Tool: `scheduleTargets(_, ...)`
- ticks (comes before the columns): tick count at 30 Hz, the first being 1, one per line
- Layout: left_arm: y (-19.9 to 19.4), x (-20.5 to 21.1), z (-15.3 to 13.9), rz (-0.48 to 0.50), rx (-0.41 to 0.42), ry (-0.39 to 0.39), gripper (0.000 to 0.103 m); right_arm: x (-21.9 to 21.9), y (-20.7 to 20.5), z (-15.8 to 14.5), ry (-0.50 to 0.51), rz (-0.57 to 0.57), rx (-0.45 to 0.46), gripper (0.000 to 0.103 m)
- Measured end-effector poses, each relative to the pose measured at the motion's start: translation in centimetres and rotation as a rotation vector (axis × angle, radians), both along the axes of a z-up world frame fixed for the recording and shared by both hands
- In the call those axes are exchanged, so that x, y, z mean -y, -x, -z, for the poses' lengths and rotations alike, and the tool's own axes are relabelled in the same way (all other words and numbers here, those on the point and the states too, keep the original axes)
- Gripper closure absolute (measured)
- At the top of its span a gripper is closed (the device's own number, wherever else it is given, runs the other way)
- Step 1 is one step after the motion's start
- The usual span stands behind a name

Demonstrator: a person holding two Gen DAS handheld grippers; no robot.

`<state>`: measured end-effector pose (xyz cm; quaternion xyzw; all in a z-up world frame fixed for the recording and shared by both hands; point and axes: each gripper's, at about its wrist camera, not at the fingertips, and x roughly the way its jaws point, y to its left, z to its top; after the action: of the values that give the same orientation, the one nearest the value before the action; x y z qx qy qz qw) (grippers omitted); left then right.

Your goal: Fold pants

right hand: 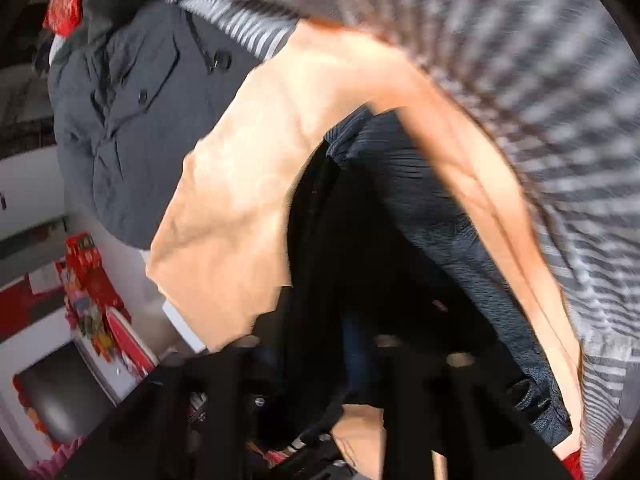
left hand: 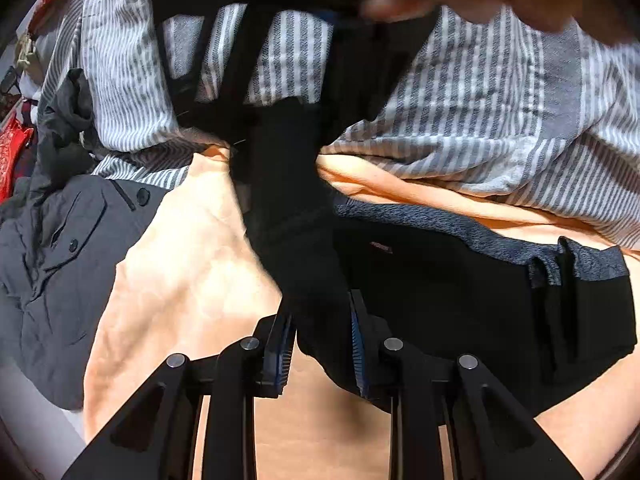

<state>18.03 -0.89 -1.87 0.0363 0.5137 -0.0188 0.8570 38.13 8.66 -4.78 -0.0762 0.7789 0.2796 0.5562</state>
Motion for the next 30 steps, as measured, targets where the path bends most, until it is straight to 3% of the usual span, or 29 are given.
scheduleTargets(7,0.9,4.1,-3.2,0.128,0.063,0.001,0.077,7.9,0.9,-3.7,-0.169,0.192,0.063,0.087)
scheduleTargets(17,4.3,13.8,-8.0,0.403,0.118,0.008,0.077,24.6,6.7,-8.8,-0.453,0.531,0.138,0.087)
scheduleTargets(23,7.2,21.1,-8.7,0.567,0.101,0.000,0.077,35.7,12.4,-9.4,-0.559,0.716,0.197,0.087)
scheduleTargets(30,11.0,29.7,-6.7,0.738,0.069,-0.042,0.077,46.9,19.4,-6.5,-0.669,0.956,0.218,0.087)
